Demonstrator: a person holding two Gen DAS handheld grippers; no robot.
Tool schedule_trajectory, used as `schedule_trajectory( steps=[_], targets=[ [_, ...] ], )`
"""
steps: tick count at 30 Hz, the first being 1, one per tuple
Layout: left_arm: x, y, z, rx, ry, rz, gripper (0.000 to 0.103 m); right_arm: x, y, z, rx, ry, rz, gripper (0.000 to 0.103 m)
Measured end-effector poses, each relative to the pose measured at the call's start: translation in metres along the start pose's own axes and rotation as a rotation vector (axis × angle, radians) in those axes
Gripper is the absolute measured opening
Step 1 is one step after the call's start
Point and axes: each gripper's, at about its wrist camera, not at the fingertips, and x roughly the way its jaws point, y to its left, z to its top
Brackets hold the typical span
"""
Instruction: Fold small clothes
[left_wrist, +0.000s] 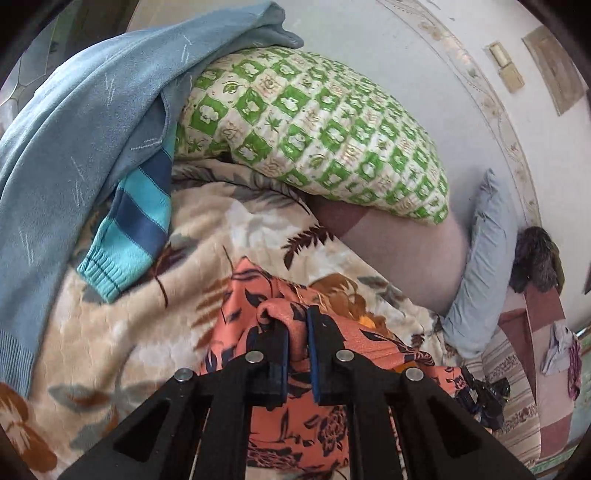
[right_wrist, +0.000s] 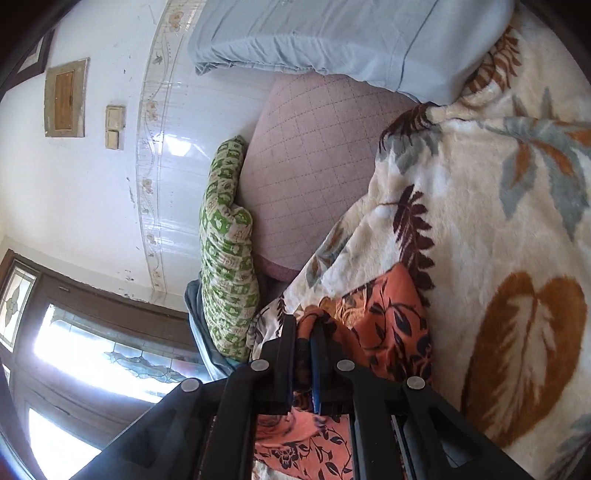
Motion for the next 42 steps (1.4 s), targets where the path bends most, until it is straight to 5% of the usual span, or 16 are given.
schedule_trajectory(
  steps=[6,8,12,15,17,19,22,26,30,32,34,37,42],
  targets=[
    [0.102,0.048,0.009,-0.106,0.104,0.168,0.010,0.037,-0.056,0.021,0.128,0.001,-0.112,0.019],
    [0.106,0.060,-0.002,-0.155,0.057,0.145,0.010,0.029,-0.076,0.023,0.198,-0.049,-0.109,0.061],
    [0.065,0.057,-0.018,-0.168,-0.118,0.035,0.010,-0.014,-0.082,0.029,0.239,-0.203,0.010,0.068],
    [0.012,0.035,-0.036,-0.109,-0.288,0.070,0.036,-0.022,-0.047,0.023,0.087,-0.176,-0.028,0.069],
    [-0.023,0.018,-0.057,-0.068,-0.413,0.084,0.073,-0.005,-0.010,0.008,-0.057,-0.077,-0.096,0.066],
    [-0.045,0.004,-0.084,-0.015,-0.468,0.101,0.079,0.022,0.027,-0.020,-0.228,0.045,-0.191,0.058],
    [-0.044,-0.010,-0.119,0.079,-0.427,0.175,0.084,0.070,0.061,-0.079,-0.409,0.222,-0.288,0.040],
    [0.008,0.000,-0.136,0.165,-0.200,0.272,0.084,0.127,0.081,-0.144,-0.546,0.351,-0.383,0.039],
    [0.031,0.030,-0.132,0.162,-0.137,0.420,0.084,0.191,0.096,-0.174,-0.566,0.446,-0.402,0.039],
    [0.029,0.048,-0.123,0.088,-0.112,0.343,0.084,0.225,0.107,-0.184,-0.597,0.472,-0.430,0.039],
    [0.036,0.063,-0.114,0.034,-0.057,0.280,0.084,0.257,0.119,-0.191,-0.638,0.467,-0.479,0.039],
    [0.049,0.072,-0.112,0.029,-0.011,0.321,0.084,0.309,0.133,-0.172,-0.694,0.383,-0.603,0.039],
    [0.033,0.081,-0.103,-0.041,-0.028,0.307,0.084,0.326,0.145,-0.114,-0.509,0.193,-0.629,0.039]
  ],
)
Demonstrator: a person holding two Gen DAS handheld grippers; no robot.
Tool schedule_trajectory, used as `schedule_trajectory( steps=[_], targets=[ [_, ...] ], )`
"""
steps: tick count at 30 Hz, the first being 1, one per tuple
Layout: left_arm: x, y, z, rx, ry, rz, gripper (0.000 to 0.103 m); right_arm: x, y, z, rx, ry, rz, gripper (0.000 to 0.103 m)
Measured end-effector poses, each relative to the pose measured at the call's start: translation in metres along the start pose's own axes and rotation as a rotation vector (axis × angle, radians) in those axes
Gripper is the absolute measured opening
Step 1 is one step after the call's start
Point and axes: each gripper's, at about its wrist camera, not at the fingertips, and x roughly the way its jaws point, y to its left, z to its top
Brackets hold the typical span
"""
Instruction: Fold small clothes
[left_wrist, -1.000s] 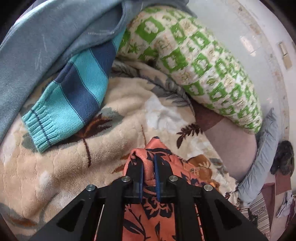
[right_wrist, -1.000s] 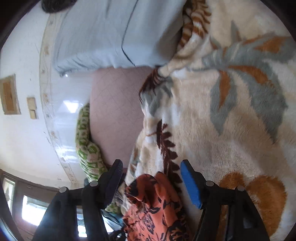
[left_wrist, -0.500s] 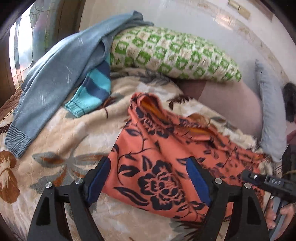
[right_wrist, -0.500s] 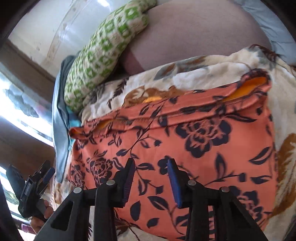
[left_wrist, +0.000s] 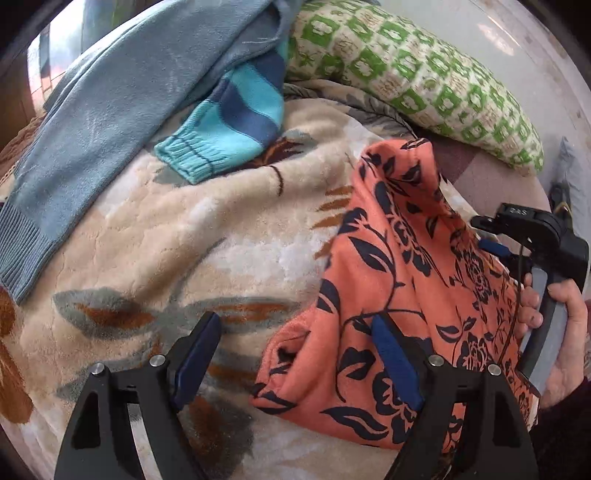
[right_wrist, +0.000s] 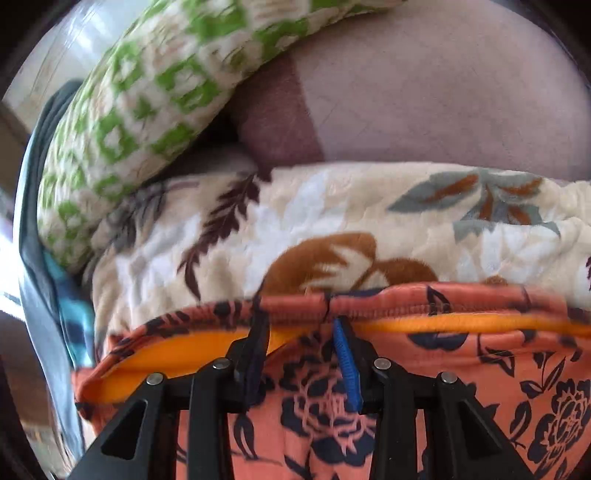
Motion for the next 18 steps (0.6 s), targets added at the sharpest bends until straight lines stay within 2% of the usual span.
schedule_trajectory(
  steps=[2,4,8,10,12,14,16,18],
  targets=[
    [0.001,0.015,0.005,-0.069,0.021,-0.009,0.084,-0.017,0.006,-0.001,-0.010,-0.033,0.034,0.039],
    [-0.003,0.024,0.008,-0.109,0.023,-0.033,0.084,-0.027,0.026,-0.014,-0.097,-0.009,0.064,0.039],
    [-0.012,0.021,0.003,-0.074,0.002,0.012,0.084,-0.034,0.069,-0.057,-0.222,0.071,0.197,0.039],
    [-0.011,0.019,0.000,-0.043,0.019,0.024,0.084,-0.023,0.091,-0.075,-0.246,0.134,0.228,0.039],
    [-0.011,0.020,-0.002,-0.016,0.025,0.035,0.084,-0.005,0.118,-0.088,-0.279,0.165,0.197,0.039],
    [-0.011,0.019,-0.001,0.021,0.019,0.064,0.084,0.015,0.134,-0.086,-0.305,0.151,0.135,0.039],
    [-0.010,0.017,0.001,0.058,0.009,0.097,0.084,0.038,0.136,-0.073,-0.252,0.159,0.078,0.039],
    [-0.010,0.015,0.003,0.099,0.002,0.122,0.084,0.046,0.132,-0.056,-0.205,0.107,0.050,0.038]
  ],
)
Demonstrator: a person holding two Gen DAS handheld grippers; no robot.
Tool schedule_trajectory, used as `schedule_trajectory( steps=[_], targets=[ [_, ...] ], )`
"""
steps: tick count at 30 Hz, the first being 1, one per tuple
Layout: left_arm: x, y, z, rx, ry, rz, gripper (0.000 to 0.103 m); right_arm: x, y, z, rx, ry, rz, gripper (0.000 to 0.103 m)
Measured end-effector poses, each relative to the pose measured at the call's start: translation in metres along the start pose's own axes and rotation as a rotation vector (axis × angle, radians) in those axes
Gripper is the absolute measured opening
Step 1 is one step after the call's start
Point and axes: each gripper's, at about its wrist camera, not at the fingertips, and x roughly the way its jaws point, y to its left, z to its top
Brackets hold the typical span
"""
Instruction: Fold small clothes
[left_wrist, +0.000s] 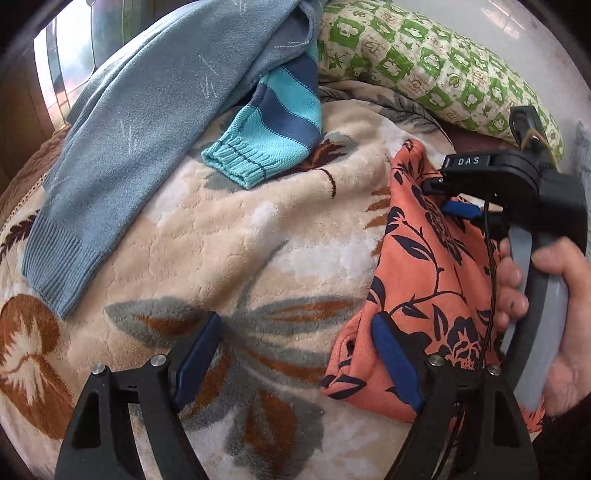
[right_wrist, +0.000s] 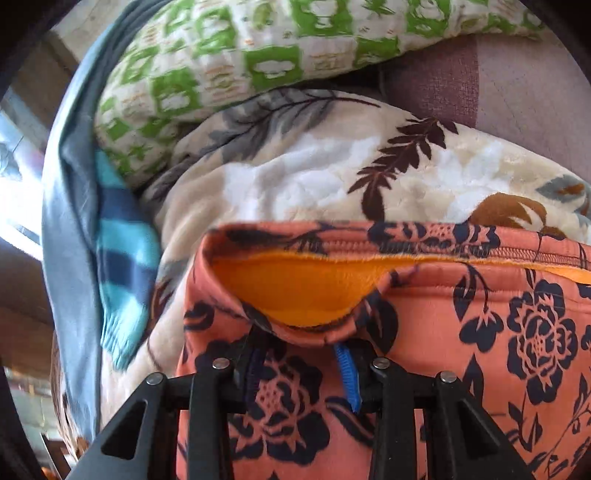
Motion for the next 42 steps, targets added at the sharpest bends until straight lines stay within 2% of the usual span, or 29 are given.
schedule_trajectory(
  steps=[1,4,6,7,10,12,14,16,17,19,21,22,23,25,27,31,33,35,37,40,42],
  targets=[
    [-0.001,-0.001,0.000,0.021,-0.005,0.011,0.084,0.002,-0.003,0.006,0.007,-0.013,-0.028,0.038],
    [-0.002,-0.005,0.003,0.097,-0.027,0.064,0.084,-0.004,-0.010,0.012,0.056,-0.007,0.002,0.038],
    [-0.003,-0.001,0.005,0.100,-0.039,0.125,0.081,-0.024,-0.016,0.006,0.043,-0.055,0.009,0.038],
    [-0.004,0.003,0.006,0.080,-0.038,0.122,0.080,-0.037,-0.021,0.001,0.032,-0.084,0.012,0.038],
    [-0.015,0.012,0.008,0.000,-0.055,0.039,0.080,-0.079,-0.054,-0.018,0.028,-0.123,0.019,0.040],
    [-0.025,0.007,0.007,0.015,-0.104,0.034,0.080,-0.109,-0.088,-0.032,0.038,-0.155,-0.015,0.040],
    [-0.031,-0.003,0.004,0.049,-0.128,0.006,0.080,-0.137,-0.134,-0.045,0.053,-0.179,-0.107,0.040],
    [-0.028,-0.016,0.001,0.089,-0.118,-0.027,0.080,-0.153,-0.184,-0.059,0.080,-0.169,-0.217,0.040],
    [-0.024,-0.022,-0.001,0.114,-0.104,-0.027,0.080,-0.159,-0.212,-0.066,0.122,-0.150,-0.242,0.040],
    [-0.014,-0.037,-0.005,0.181,-0.069,0.031,0.080,-0.168,-0.264,-0.089,0.218,-0.106,-0.269,0.040],
    [-0.001,-0.044,-0.011,0.248,-0.041,0.106,0.083,-0.169,-0.300,-0.112,0.234,-0.039,-0.330,0.040],
    [0.001,-0.044,-0.012,0.256,-0.045,0.113,0.086,-0.169,-0.312,-0.124,0.241,-0.021,-0.360,0.040],
    [-0.001,-0.043,-0.010,0.246,-0.044,0.113,0.087,-0.174,-0.320,-0.131,0.259,-0.023,-0.349,0.040],
    [-0.005,-0.036,-0.005,0.210,-0.034,0.093,0.087,-0.187,-0.320,-0.136,0.295,-0.044,-0.315,0.040],
    [-0.006,-0.025,0.001,0.174,-0.044,0.105,0.087,-0.199,-0.304,-0.139,0.268,-0.078,-0.274,0.040],
    [-0.014,0.000,0.010,0.067,-0.050,0.049,0.087,-0.203,-0.241,-0.159,0.139,-0.112,-0.129,0.040],
    [-0.020,0.005,0.010,0.039,-0.066,0.035,0.087,-0.191,-0.212,-0.178,0.053,-0.078,-0.124,0.041],
    [-0.018,-0.001,0.009,0.069,-0.068,0.051,0.087,-0.165,-0.195,-0.199,-0.007,-0.012,-0.170,0.042],
    [-0.007,-0.013,0.008,0.133,-0.058,0.104,0.087,-0.171,-0.184,-0.211,-0.076,-0.086,-0.218,0.042],
    [0.004,-0.020,0.002,0.216,-0.051,0.197,0.087,-0.178,-0.193,-0.219,-0.028,-0.078,-0.185,0.042],
    [0.002,-0.015,0.001,0.201,-0.055,0.218,0.087,-0.181,-0.202,-0.228,0.008,-0.086,-0.145,0.043]
  ],
)
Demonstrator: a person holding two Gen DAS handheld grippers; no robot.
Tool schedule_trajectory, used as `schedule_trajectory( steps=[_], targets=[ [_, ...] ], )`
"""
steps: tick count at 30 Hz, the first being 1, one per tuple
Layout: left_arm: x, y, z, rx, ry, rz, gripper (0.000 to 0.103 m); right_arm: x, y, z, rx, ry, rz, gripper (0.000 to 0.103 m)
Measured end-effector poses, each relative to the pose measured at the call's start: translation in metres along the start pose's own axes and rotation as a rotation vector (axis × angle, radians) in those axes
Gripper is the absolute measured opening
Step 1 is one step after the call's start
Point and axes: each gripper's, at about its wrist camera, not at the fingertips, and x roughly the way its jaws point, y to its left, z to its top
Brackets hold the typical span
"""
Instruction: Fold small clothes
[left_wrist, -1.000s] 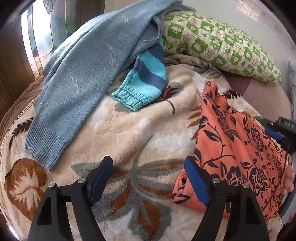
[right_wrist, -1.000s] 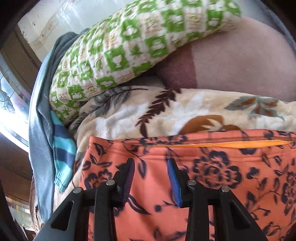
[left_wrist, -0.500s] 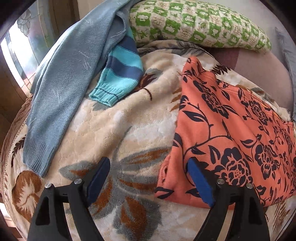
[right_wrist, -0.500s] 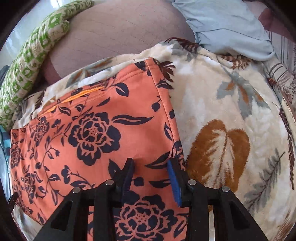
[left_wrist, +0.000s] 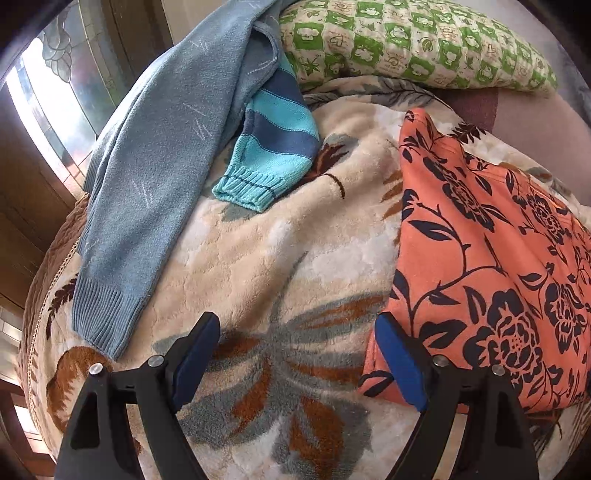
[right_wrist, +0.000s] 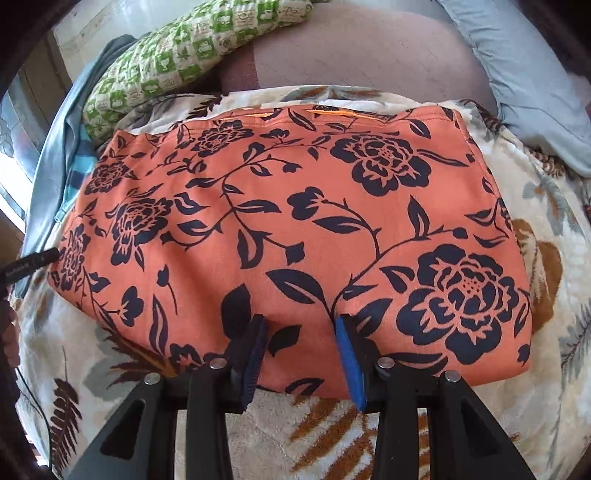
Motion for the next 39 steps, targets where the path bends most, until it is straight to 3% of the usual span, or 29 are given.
schedule_trajectory(
  steps=[3,8,12,16,20,28,39],
  targets=[
    [-0.003,0.018,-0.001,-0.065,0.015,-0.008,0.087,-0.001,-0.013,-0.003,0.048,-0.004,0.041,0.043],
    [-0.016,0.044,-0.004,-0.254,0.062,-0.227,0.087,0.005,-0.014,0.013,0.143,0.010,0.179,0.046],
    [-0.030,0.030,-0.014,-0.247,0.097,-0.325,0.087,-0.010,-0.006,0.019,0.097,-0.049,0.220,0.046],
    [-0.033,0.004,-0.031,-0.238,0.177,-0.427,0.087,-0.013,-0.009,0.021,0.128,-0.043,0.270,0.046],
    [-0.028,-0.009,-0.040,-0.329,0.227,-0.560,0.087,-0.017,-0.016,0.018,0.148,-0.059,0.284,0.046],
    [-0.010,-0.030,-0.041,-0.489,0.254,-0.684,0.087,-0.018,-0.027,0.012,0.167,-0.059,0.289,0.046],
    [0.006,-0.027,-0.034,-0.600,0.132,-0.724,0.087,0.002,-0.027,0.014,0.172,-0.046,0.292,0.046]
  ],
)
